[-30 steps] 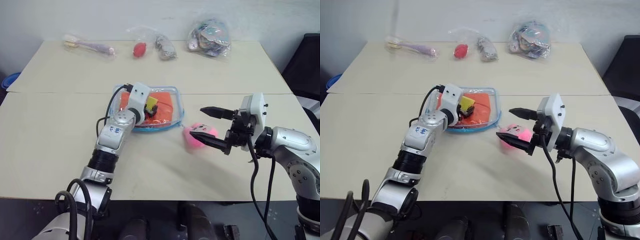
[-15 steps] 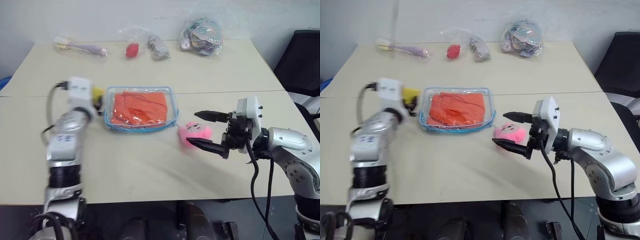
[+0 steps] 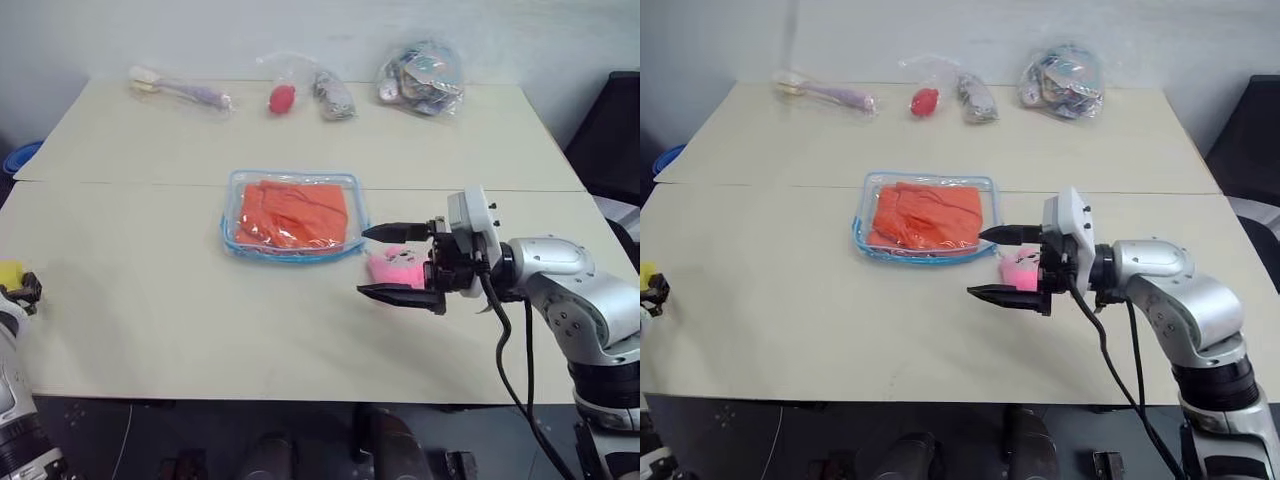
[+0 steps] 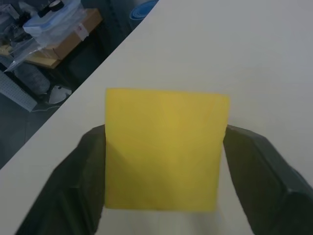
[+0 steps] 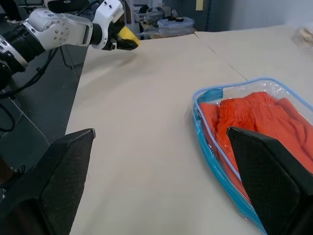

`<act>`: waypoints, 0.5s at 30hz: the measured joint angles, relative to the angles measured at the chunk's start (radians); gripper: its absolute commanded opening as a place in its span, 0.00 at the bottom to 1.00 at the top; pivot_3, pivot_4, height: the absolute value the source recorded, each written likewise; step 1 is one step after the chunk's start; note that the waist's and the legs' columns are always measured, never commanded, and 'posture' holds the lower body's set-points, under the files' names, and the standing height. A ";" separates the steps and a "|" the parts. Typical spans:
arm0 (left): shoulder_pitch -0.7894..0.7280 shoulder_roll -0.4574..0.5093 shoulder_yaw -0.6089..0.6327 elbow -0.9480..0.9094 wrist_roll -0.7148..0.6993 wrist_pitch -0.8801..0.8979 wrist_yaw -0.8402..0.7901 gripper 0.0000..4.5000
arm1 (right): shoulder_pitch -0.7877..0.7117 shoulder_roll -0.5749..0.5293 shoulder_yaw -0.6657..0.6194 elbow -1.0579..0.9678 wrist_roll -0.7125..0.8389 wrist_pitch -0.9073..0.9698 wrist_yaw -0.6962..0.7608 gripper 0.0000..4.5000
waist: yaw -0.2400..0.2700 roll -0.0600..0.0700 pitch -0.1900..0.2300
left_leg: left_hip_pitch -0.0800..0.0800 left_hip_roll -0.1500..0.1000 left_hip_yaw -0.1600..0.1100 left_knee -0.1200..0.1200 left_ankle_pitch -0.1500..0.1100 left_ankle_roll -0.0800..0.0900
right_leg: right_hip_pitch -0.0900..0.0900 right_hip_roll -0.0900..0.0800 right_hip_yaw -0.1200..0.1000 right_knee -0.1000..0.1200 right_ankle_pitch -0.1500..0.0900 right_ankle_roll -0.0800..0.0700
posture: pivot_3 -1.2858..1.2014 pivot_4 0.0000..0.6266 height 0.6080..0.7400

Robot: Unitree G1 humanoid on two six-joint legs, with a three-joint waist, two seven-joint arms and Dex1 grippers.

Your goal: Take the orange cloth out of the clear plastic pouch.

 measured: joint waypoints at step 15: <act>0.042 0.226 0.150 -0.239 -0.312 0.136 -0.296 0.99 | 0.037 -0.008 -0.019 0.011 -0.018 -0.005 0.007 1.00 | 0.001 -0.001 0.000 | 0.000 0.001 -0.003 0.000 0.000 -0.001 | 0.000 -0.002 0.000 0.000 -0.001 -0.001 | 0.52 0.24 1.00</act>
